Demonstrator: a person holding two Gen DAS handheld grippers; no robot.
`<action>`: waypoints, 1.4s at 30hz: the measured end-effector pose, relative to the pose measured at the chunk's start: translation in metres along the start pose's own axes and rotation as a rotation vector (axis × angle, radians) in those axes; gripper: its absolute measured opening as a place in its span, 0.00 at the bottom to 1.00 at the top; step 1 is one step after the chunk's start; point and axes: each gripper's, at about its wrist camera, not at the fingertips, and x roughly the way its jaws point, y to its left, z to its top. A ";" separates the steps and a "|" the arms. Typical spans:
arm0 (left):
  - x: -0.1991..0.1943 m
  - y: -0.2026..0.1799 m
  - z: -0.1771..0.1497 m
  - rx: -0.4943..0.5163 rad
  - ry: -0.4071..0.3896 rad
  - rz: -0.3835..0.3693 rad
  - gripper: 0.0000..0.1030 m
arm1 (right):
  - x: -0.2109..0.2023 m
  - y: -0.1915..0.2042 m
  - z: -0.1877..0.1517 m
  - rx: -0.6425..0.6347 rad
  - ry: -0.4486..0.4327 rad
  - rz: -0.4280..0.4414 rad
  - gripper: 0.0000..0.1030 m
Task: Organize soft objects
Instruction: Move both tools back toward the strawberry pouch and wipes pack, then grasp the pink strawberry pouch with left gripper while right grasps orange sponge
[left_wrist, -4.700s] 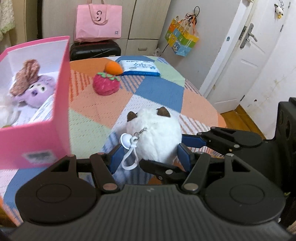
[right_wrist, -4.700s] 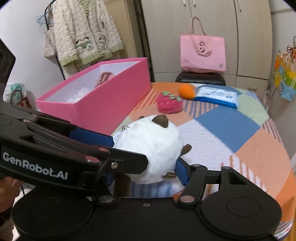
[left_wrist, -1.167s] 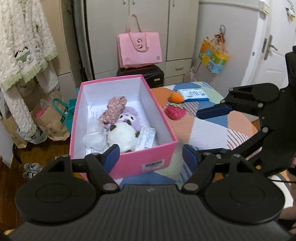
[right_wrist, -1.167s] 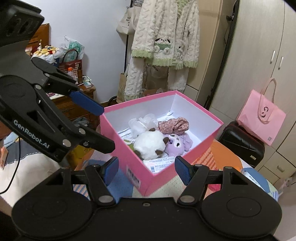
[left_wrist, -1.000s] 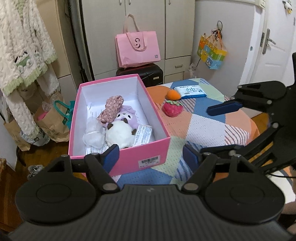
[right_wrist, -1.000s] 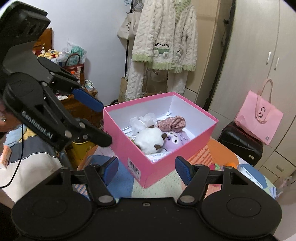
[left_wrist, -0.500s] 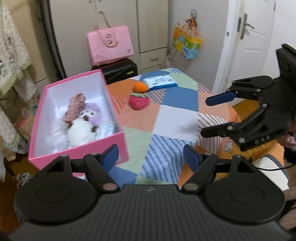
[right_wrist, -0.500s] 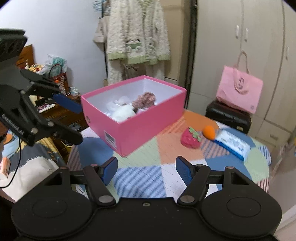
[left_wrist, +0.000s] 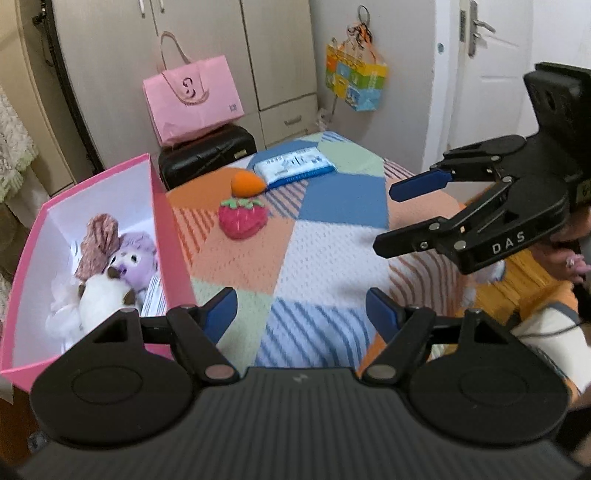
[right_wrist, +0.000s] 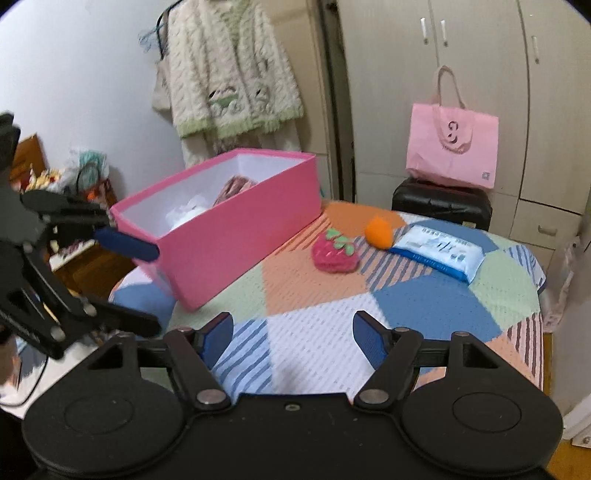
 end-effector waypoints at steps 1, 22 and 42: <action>0.006 0.000 0.002 -0.008 -0.013 0.003 0.74 | 0.003 -0.004 0.001 -0.004 -0.014 -0.007 0.76; 0.137 0.011 0.030 -0.155 -0.191 0.172 0.89 | 0.105 -0.096 0.055 0.105 0.028 0.009 0.81; 0.202 0.052 0.039 -0.334 -0.057 0.201 0.50 | 0.216 -0.110 0.084 0.004 0.165 -0.009 0.49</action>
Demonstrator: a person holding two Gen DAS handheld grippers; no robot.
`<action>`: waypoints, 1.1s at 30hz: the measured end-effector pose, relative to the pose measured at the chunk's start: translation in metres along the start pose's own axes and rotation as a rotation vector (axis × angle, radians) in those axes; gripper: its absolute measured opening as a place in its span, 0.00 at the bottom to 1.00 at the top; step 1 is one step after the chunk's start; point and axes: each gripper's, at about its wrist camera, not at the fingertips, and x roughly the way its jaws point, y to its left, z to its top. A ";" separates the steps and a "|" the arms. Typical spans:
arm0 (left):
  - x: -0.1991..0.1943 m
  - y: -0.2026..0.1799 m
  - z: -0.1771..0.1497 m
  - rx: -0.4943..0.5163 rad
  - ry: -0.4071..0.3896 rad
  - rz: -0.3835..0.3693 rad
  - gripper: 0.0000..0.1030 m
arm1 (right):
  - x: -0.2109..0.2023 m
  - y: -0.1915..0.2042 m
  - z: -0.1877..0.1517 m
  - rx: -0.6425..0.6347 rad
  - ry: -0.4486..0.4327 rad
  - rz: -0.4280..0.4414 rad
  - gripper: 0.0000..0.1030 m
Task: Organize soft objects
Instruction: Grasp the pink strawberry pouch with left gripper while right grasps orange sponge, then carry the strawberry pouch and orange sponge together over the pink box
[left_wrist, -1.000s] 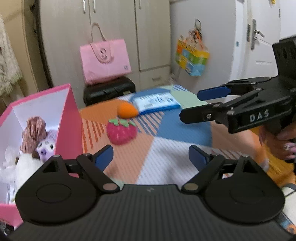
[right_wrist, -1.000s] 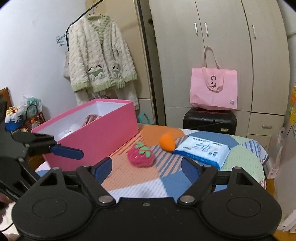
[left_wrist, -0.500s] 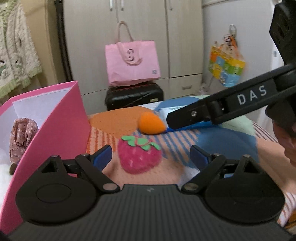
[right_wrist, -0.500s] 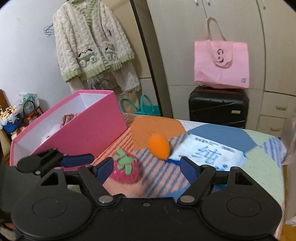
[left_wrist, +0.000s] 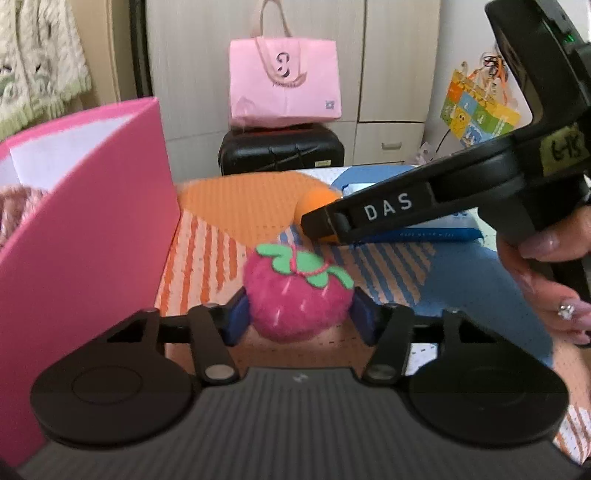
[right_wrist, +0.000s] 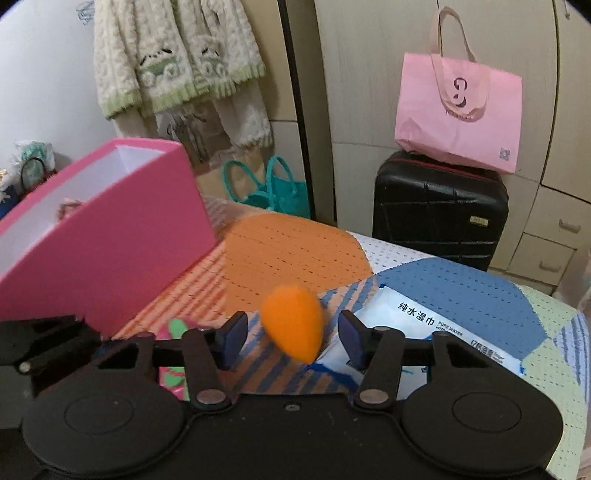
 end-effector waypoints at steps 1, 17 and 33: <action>0.000 0.001 -0.001 -0.005 -0.005 0.001 0.49 | 0.000 0.001 0.000 -0.015 -0.003 -0.003 0.42; -0.013 0.003 -0.003 -0.010 -0.018 -0.047 0.43 | -0.026 0.025 -0.013 -0.063 -0.044 -0.012 0.39; -0.052 0.005 -0.018 -0.025 0.012 -0.112 0.43 | -0.074 0.040 -0.042 0.043 -0.045 -0.018 0.39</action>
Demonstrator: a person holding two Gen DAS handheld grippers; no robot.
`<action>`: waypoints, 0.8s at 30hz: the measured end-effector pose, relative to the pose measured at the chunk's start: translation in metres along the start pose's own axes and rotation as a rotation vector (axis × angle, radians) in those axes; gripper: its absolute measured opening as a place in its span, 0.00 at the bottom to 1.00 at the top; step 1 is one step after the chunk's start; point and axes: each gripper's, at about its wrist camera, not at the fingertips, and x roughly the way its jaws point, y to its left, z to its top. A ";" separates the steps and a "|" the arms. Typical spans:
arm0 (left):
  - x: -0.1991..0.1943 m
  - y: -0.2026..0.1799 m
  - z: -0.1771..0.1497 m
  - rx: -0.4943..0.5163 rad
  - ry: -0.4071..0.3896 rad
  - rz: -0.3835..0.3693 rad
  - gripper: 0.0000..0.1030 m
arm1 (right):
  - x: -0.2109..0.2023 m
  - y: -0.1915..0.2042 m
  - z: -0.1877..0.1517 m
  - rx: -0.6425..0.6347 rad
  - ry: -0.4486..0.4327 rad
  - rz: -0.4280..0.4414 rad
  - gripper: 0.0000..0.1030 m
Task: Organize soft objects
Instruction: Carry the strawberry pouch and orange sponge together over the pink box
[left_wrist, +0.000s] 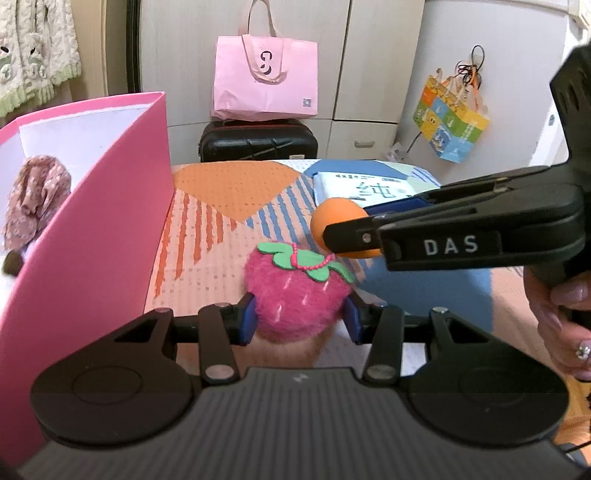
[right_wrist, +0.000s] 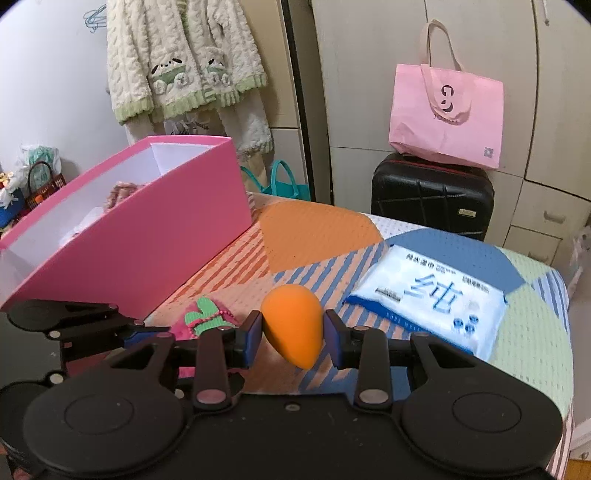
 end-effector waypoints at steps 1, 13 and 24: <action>-0.005 -0.001 -0.002 0.003 -0.003 -0.005 0.43 | -0.005 0.002 -0.002 0.001 -0.003 -0.001 0.39; -0.047 -0.008 -0.027 0.105 0.034 -0.104 0.43 | -0.051 0.028 -0.032 0.040 0.006 0.020 0.40; -0.081 0.008 -0.052 0.133 0.137 -0.186 0.44 | -0.085 0.061 -0.060 0.056 0.034 0.060 0.40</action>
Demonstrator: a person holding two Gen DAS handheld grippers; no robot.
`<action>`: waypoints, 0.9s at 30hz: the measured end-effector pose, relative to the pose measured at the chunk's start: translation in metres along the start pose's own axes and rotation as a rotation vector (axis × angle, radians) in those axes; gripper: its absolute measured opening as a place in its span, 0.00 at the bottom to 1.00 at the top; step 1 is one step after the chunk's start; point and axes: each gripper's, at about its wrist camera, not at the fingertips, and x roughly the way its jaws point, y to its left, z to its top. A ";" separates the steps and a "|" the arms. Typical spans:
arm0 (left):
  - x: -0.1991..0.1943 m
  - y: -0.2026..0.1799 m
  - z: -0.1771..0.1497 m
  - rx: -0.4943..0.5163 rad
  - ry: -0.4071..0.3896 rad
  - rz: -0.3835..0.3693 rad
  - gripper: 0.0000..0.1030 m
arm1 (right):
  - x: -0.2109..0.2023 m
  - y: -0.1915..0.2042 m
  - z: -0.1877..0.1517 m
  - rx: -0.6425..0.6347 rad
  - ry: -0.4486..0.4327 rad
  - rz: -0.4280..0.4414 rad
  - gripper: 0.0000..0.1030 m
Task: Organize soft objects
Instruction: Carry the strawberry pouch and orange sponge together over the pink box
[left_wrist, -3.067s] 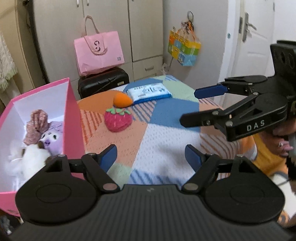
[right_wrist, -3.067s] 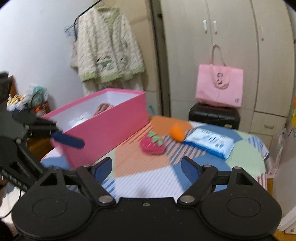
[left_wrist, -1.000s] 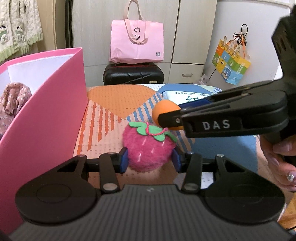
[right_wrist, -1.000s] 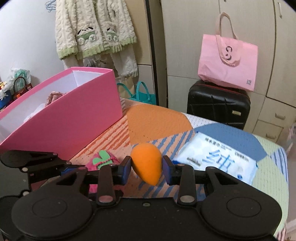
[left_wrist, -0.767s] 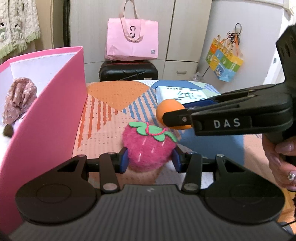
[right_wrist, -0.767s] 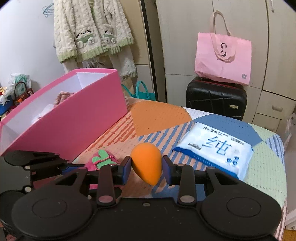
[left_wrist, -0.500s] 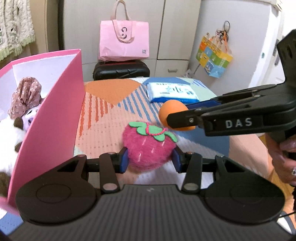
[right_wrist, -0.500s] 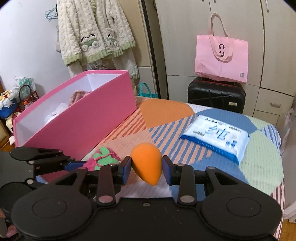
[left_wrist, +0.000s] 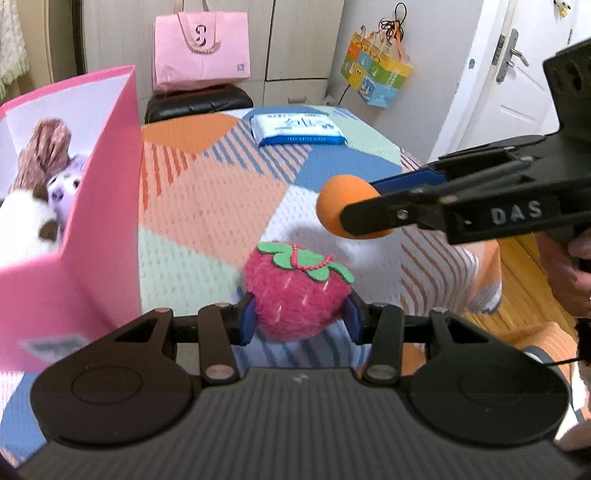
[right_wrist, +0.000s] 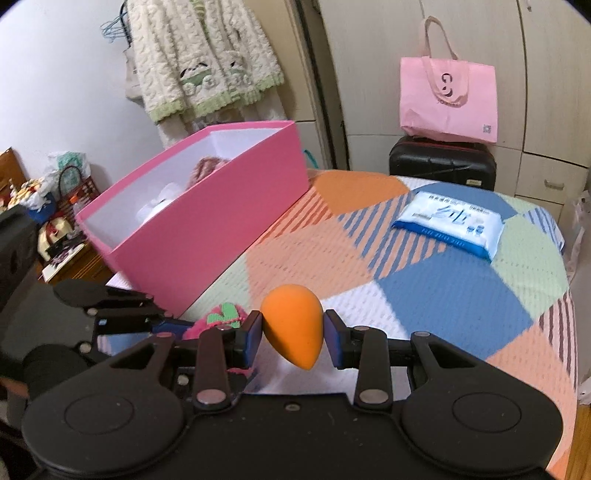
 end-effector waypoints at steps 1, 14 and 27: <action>-0.003 0.001 -0.004 -0.001 0.004 0.002 0.44 | -0.001 0.004 -0.002 -0.005 0.005 -0.001 0.40; -0.069 0.017 -0.039 -0.033 0.007 0.026 0.44 | -0.025 0.056 -0.029 -0.065 0.026 0.022 0.40; -0.142 0.033 -0.047 -0.015 -0.075 0.037 0.45 | -0.038 0.121 -0.024 -0.188 0.021 0.040 0.40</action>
